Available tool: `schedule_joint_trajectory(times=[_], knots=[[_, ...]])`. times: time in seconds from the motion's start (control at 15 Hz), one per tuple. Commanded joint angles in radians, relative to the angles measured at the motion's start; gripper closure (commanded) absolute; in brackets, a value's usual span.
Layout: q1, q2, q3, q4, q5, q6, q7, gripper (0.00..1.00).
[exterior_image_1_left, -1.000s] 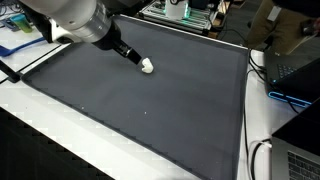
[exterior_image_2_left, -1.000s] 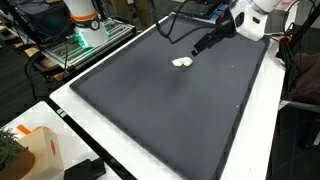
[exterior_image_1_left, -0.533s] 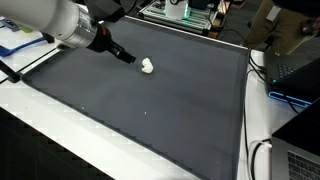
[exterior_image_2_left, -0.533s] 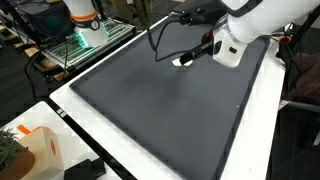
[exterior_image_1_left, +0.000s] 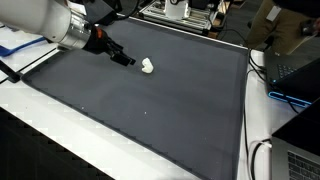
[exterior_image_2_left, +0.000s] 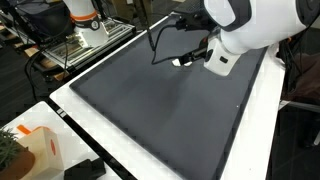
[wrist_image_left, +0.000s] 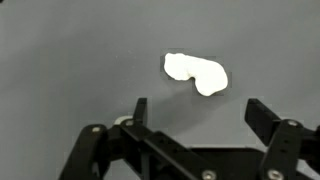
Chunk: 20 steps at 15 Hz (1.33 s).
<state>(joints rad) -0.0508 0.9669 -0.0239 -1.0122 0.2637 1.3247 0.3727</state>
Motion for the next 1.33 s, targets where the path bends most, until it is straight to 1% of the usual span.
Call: schedule_joint_trajectory(times=[0.0, 0.4, 0.47, 0.53, 0.6, 0.73, 0.8, 0.93, 1.07, 1.27], knots=[[0.006, 0.02, 0.002, 0.04, 0.027, 0.005, 0.054, 0.0], [0.025, 0.033, 0.009, 0.061, 0.025, -0.001, 0.089, 0.0], [0.031, 0.03, 0.007, 0.059, 0.017, -0.002, 0.084, 0.0], [0.043, 0.01, 0.002, 0.042, -0.017, -0.004, 0.044, 0.0], [0.053, -0.02, -0.001, 0.015, -0.043, 0.01, 0.006, 0.0], [0.069, -0.13, -0.001, -0.099, -0.084, 0.029, -0.063, 0.0], [0.077, -0.209, 0.0, -0.184, -0.095, 0.062, -0.094, 0.0], [0.081, -0.277, 0.011, -0.24, -0.091, 0.109, -0.151, 0.0], [0.083, -0.359, 0.024, -0.312, -0.071, 0.155, -0.172, 0.0], [0.115, -0.474, 0.019, -0.429, -0.084, 0.192, -0.116, 0.0]])
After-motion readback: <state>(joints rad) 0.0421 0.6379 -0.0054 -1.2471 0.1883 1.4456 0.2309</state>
